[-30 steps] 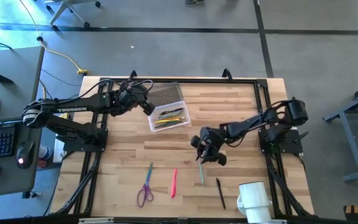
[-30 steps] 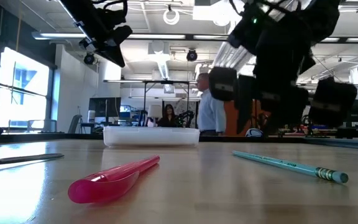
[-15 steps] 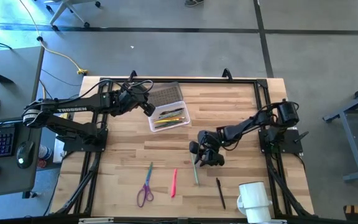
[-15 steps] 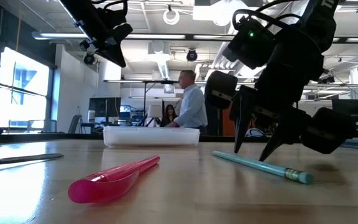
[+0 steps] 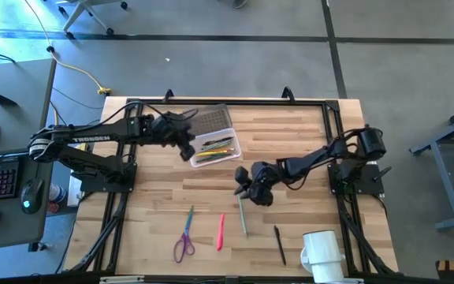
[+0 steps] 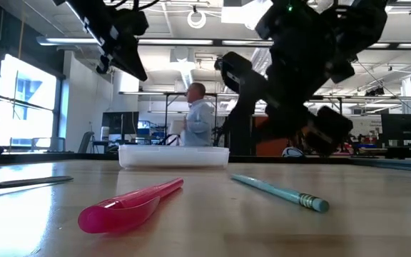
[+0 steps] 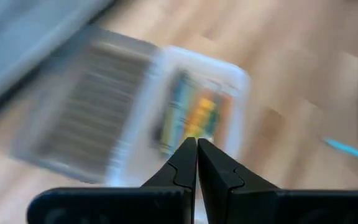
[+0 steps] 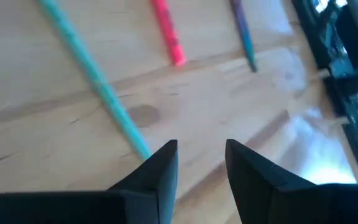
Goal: Pick & place school supplies into a supply box
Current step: Put the blue green colored pencil into the transparent supply box, then put the black pen into the transparent supply box
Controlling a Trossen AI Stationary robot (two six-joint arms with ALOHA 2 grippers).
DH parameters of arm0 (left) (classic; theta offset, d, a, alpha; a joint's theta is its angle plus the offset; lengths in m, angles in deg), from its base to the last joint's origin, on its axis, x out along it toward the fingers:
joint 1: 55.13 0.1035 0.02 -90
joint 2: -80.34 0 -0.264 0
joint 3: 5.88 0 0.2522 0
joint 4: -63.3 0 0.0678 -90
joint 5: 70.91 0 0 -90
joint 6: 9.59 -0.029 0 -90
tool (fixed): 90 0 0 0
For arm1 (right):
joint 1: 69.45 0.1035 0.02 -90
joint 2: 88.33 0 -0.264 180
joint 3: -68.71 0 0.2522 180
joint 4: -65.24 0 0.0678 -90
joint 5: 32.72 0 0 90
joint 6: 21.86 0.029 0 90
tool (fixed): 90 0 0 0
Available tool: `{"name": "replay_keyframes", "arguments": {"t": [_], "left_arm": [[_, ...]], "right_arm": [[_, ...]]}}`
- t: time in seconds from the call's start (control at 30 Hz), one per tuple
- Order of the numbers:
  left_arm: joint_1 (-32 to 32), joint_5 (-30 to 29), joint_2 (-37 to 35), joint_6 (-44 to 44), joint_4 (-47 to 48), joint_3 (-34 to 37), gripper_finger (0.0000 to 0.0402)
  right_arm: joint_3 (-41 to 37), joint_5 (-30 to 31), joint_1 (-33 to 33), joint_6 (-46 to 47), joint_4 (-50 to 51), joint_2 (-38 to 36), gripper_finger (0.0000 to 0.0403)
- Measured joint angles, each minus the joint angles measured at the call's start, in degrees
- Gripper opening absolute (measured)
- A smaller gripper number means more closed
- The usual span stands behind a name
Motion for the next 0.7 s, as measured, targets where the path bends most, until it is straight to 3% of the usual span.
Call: {"name": "replay_keyframes", "arguments": {"t": [0.13,0.33,0.5,0.7], "left_arm": [[-2.21,9.49,0.41,-0.11,0.55,0.0,0.005],[-8.57,8.48,1.89,-1.11,0.89,-0.04,0.005],[-14.62,7.44,4.11,-1.38,1.15,0.04,0.005],[-18.84,2.9,7.32,-1.32,-0.26,0.07,0.005]], "right_arm": [[0.13,0.09,0.58,6.19,2.76,-4.37,0.0119],[0.21,-4.69,3.97,7.83,13.33,-11.37,0.0119],[0.19,-18.18,6.72,11.44,21.45,-11.96,0.0109],[0.14,-17.54,10.8,10.51,25.59,-9.39,0.0078]]}}
